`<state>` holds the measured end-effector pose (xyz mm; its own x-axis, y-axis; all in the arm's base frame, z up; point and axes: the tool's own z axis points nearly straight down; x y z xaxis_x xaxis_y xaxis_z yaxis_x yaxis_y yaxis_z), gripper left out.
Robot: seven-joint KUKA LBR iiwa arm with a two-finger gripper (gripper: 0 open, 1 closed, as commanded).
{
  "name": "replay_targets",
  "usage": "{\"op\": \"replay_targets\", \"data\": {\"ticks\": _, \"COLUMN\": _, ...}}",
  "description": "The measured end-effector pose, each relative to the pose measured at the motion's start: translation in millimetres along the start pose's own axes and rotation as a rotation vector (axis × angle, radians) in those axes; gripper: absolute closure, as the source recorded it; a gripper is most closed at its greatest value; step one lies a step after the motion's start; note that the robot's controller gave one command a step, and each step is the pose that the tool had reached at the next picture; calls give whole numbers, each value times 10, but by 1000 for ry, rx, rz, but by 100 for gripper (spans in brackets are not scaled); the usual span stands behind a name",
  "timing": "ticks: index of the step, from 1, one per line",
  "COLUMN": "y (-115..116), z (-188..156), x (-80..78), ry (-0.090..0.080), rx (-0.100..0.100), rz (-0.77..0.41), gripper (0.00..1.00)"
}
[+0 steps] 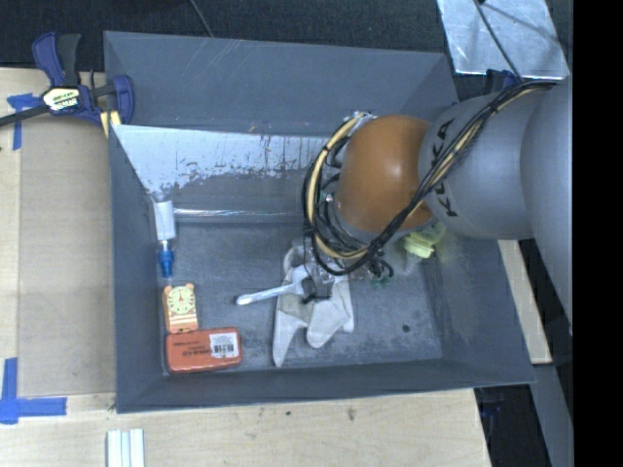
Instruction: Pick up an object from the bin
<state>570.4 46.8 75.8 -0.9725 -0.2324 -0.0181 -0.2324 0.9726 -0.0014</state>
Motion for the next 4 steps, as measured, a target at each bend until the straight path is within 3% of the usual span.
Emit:
{"op": "replay_targets", "data": {"ticks": 1, "y": -528, "z": -870, "x": -406, "ry": 17, "rx": -1, "rz": -8, "gripper": 100}}
{"op": "replay_targets", "data": {"ticks": 2, "y": -527, "z": -870, "x": -406, "ry": 17, "rx": -2, "rz": -8, "gripper": 100}}
{"op": "replay_targets", "data": {"ticks": 3, "y": -634, "z": -1650, "x": -388, "ry": 15, "rx": -1, "rz": -8, "gripper": 100}}
{"op": "replay_targets", "data": {"ticks": 4, "y": -635, "z": -1657, "x": -391, "ry": 14, "rx": -1, "rz": -8, "gripper": 0}}
